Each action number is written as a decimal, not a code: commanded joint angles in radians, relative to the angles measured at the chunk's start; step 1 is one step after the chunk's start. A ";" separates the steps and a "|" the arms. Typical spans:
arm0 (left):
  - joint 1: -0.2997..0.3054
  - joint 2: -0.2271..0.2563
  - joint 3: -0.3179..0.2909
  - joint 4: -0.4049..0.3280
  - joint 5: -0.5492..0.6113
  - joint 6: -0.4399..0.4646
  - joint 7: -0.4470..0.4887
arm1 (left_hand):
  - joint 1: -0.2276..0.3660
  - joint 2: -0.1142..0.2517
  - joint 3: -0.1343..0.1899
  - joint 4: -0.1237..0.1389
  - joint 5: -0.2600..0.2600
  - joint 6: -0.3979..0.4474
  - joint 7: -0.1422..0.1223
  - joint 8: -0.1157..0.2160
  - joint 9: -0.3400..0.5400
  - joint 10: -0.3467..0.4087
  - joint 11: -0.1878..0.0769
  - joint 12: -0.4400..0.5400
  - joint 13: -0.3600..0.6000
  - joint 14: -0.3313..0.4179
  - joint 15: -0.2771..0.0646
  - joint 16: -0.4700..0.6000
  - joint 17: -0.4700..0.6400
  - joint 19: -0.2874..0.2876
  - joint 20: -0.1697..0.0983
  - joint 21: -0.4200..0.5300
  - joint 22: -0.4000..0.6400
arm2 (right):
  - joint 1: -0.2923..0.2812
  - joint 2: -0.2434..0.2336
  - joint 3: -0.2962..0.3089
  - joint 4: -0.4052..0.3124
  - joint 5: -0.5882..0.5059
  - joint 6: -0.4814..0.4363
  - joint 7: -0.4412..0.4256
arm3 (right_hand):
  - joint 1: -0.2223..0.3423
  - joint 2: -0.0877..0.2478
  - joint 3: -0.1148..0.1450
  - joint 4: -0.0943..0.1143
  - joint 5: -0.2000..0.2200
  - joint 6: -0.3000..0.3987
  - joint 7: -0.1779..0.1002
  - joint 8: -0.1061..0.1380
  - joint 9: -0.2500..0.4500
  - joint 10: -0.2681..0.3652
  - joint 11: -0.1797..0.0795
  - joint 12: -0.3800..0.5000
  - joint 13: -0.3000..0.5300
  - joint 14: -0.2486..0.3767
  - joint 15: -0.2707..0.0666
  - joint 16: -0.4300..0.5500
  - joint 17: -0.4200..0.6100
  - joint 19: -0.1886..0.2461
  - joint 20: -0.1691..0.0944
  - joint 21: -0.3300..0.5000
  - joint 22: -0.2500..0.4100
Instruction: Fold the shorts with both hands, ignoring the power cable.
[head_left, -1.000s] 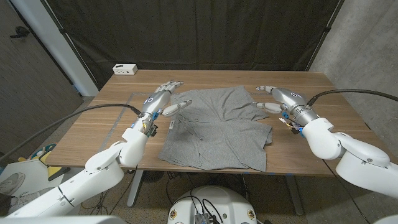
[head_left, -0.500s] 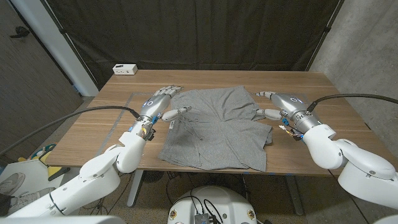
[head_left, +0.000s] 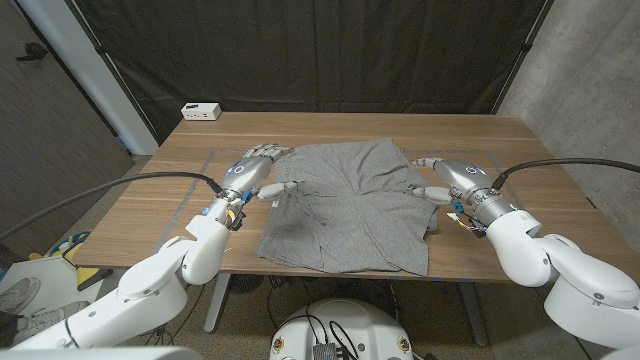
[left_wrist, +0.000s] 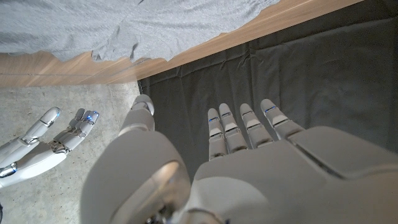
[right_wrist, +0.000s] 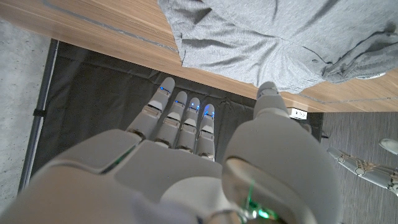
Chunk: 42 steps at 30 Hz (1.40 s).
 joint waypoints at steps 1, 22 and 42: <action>0.046 0.025 -0.013 -0.051 0.061 0.081 -0.048 | 0.032 -0.010 -0.005 -0.003 0.016 0.030 -0.004 0.010 0.004 0.029 -0.002 0.011 0.002 0.018 -0.044 0.006 0.003 0.016 0.003 0.005 0.005 | 0.003 -0.016 -0.062 -0.035 -0.066 -0.096 0.023 | 0.011 -0.011 -0.002 -0.007 0.007 0.020 0.003 0.012 0.004 0.014 -0.003 0.005 0.005 0.016 -0.007 0.001 0.003 0.017 -0.002 0.008 0.003; -0.009 0.036 0.075 -0.070 0.183 0.177 -0.178 | 0.169 -0.084 -0.043 -0.003 0.079 0.146 -0.019 0.020 0.009 0.151 -0.014 0.026 0.008 0.096 -0.061 0.007 0.006 0.074 0.032 0.009 0.007 | 0.052 -0.107 -0.163 -0.091 -0.089 -0.245 0.104 | 0.025 -0.056 -0.032 0.010 0.045 0.189 -0.027 0.038 0.005 0.153 0.007 0.019 0.010 0.145 -0.068 0.023 0.017 0.077 -0.032 0.014 0.010; -0.069 0.073 0.148 -0.098 0.316 0.264 -0.399 | 0.230 -0.105 -0.074 0.002 0.119 0.163 -0.033 0.013 0.017 0.138 -0.022 0.013 0.022 0.069 -0.057 -0.010 0.012 0.069 0.048 0.001 0.011 | 0.170 -0.127 -0.359 -0.140 -0.140 -0.349 0.171 | 0.041 -0.086 -0.078 0.016 0.058 0.247 -0.048 0.028 0.011 0.203 -0.002 0.019 0.030 0.198 -0.114 0.080 0.081 0.080 -0.058 0.015 0.021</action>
